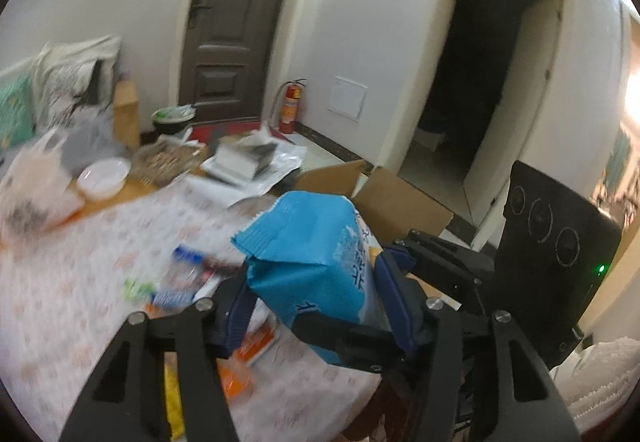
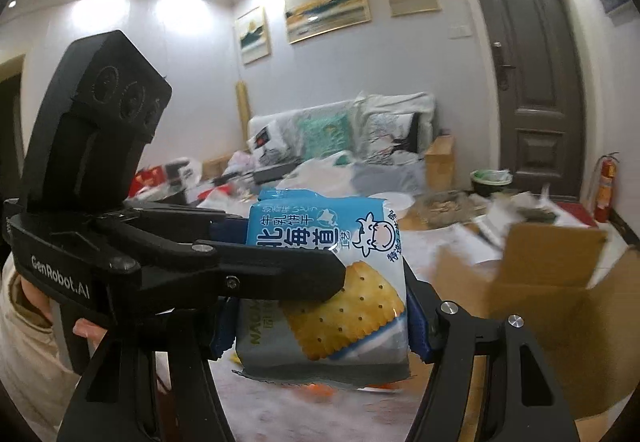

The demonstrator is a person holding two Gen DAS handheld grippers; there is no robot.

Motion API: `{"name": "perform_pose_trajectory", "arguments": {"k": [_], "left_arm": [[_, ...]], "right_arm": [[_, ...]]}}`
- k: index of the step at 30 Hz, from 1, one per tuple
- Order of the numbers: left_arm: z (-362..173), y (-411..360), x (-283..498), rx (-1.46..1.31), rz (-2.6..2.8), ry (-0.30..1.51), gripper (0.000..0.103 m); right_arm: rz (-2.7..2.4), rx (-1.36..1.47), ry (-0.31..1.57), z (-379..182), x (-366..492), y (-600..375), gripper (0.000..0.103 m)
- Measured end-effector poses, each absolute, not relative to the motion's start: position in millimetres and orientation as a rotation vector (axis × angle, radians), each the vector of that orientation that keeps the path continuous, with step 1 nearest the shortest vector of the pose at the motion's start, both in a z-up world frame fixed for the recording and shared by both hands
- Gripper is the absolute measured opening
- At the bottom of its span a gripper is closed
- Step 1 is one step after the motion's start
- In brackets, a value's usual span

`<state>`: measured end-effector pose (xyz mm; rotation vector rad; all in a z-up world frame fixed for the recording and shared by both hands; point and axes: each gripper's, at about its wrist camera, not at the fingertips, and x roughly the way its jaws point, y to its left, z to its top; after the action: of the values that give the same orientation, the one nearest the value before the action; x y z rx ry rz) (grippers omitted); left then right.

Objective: Organize snacks
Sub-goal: 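Carry the cracker pack into the cardboard box and open the right gripper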

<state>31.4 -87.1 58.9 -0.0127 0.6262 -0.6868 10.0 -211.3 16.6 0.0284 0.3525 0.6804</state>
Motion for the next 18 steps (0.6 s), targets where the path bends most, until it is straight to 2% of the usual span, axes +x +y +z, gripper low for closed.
{"name": "perform_pose_trajectory", "arguments": {"k": [5, 10, 18], "left_arm": [[64, -163, 61, 0.117, -0.749, 0.643, 0.052], [45, -227, 94, 0.188, -0.804, 0.732, 0.052], [8, -266, 116, 0.220, -0.814, 0.848, 0.052]], "right_arm": [[0.542, 0.009, 0.368, 23, 21, -269, 0.062], [0.427, 0.018, 0.472, 8, 48, -316, 0.062], [0.361, 0.020, 0.604, -17, 66, -352, 0.064]]}}
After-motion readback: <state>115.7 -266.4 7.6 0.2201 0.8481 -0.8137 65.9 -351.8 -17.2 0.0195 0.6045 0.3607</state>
